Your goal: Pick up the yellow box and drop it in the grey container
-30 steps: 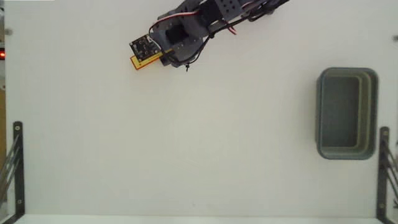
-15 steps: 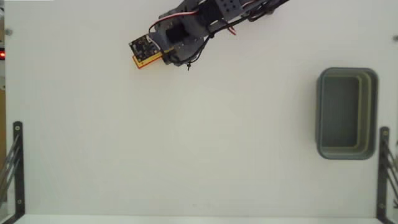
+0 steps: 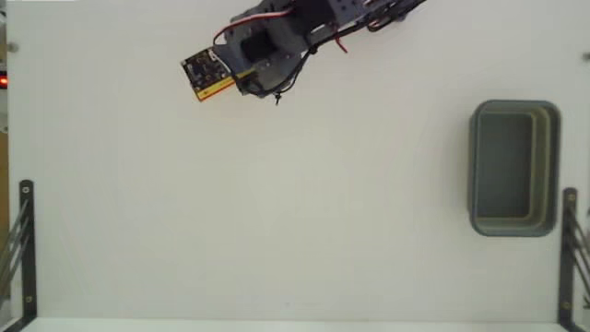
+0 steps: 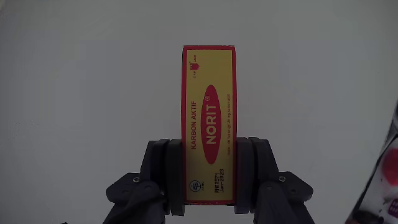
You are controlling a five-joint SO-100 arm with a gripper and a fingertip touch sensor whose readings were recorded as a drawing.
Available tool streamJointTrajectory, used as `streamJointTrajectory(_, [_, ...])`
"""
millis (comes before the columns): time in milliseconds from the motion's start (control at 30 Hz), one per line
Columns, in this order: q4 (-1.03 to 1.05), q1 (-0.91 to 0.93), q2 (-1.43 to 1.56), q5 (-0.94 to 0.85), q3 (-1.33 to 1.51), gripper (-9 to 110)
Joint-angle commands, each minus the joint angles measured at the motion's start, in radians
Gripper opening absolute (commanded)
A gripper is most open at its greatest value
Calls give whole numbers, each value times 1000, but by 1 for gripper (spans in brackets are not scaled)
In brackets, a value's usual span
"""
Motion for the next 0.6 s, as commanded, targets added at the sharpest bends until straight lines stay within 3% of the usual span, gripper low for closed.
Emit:
streamJointTrajectory(0, [63,8,18,5,-120,36])
streamJointTrajectory(567, [433,8,-162,5,-670,36])
